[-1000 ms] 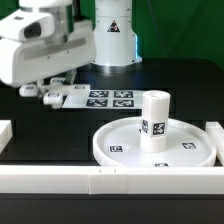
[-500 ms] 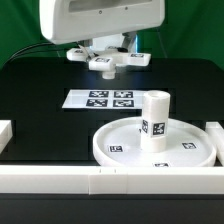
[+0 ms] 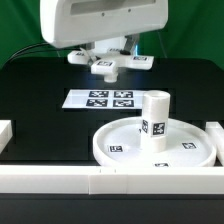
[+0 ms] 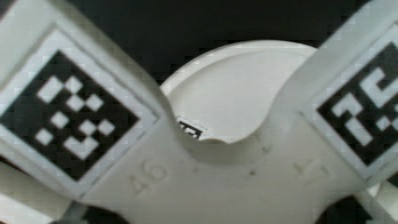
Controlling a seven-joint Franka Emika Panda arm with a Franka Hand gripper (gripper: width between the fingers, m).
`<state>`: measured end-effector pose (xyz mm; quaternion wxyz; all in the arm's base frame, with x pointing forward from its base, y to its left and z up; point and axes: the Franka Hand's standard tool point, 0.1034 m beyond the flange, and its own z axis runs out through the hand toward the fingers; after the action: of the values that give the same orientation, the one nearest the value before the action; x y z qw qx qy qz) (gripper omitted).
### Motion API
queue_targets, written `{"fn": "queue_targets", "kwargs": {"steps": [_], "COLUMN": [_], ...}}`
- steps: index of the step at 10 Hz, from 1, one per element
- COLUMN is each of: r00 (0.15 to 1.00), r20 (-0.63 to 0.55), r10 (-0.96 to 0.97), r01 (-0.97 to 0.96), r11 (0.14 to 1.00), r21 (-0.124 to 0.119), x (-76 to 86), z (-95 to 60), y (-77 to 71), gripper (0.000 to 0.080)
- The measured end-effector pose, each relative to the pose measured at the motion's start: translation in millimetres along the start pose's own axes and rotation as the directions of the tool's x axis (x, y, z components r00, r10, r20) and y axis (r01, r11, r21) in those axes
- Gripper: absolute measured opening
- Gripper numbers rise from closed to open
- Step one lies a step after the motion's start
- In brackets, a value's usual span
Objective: Assemble round table
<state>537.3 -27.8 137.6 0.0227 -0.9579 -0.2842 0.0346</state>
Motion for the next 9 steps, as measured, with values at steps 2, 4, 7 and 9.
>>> {"fn": "queue_targets", "kwargs": {"steps": [2, 4, 7, 9], "r00": [1.000, 1.000, 1.000, 0.988], "r20": [-0.001, -0.004, -0.010, -0.022], "r10": [0.015, 0.008, -0.021, -0.150], "r01": [-0.015, -0.008, 0.021, 0.150], "r11": [1.000, 1.000, 1.000, 0.989], "r21": [0.009, 0.009, 0.007, 0.002], "x": [32.0, 38.0, 46.7, 65.9], "z": [-11.2, -11.4, -9.1, -5.0], "y": [-10.2, -15.7, -25.8, -31.1], "gripper": [0.0452, 0.0452, 0.0452, 0.0452]}}
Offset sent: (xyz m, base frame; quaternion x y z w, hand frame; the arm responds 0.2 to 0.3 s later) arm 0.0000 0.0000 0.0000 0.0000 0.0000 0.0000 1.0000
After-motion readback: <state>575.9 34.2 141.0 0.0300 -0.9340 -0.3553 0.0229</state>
